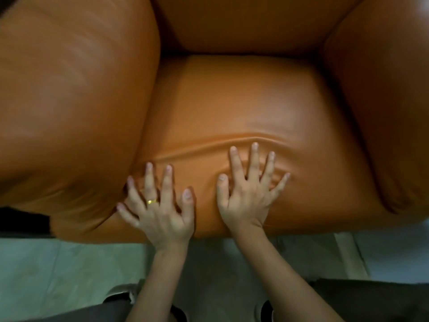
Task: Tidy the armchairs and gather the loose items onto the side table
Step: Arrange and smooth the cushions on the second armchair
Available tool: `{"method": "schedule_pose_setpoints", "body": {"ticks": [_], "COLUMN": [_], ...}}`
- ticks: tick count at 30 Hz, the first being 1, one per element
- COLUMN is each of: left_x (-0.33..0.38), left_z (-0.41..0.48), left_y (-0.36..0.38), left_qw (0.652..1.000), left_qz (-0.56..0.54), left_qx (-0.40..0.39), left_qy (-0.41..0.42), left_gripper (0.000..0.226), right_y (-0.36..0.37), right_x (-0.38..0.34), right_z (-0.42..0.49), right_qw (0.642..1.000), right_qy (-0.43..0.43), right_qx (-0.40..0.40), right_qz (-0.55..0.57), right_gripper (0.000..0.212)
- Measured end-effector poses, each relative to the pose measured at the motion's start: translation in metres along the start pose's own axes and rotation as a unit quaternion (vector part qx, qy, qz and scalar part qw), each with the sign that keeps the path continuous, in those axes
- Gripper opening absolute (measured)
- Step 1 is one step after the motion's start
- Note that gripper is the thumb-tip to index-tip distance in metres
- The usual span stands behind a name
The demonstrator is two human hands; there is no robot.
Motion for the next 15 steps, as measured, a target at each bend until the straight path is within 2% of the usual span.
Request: {"method": "schedule_pose_setpoints", "body": {"ticks": [6,10,15], "left_x": [0.002,0.012,0.058], "left_z": [0.000,0.000,-0.019], "left_y": [-0.007,-0.014,-0.007], "left_qw": [0.998,0.989,0.944], "left_qz": [-0.010,-0.006,0.002], "left_qx": [-0.066,-0.150,-0.284], "left_qy": [-0.010,0.008,0.167], "left_gripper": [0.053,0.054,0.068], "right_y": [-0.012,-0.026,-0.039], "right_x": [0.004,0.012,0.107], "right_z": [-0.003,-0.011,-0.048], "right_qw": [0.999,0.995,0.968], "right_qy": [0.006,0.008,0.216], "right_qx": [-0.038,-0.063,-0.040], "right_qz": [0.015,0.076,0.121], "right_gripper": [0.059,0.058,0.071]}}
Point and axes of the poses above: each hand's wrist, its own z-axis towards the middle knuckle, its own y-axis out of the palm, x = y × z, the point moved 10 cm from there along z, towards the middle knuckle, and after that the axes turned 6 degrees about x, right-handed, at the moved point
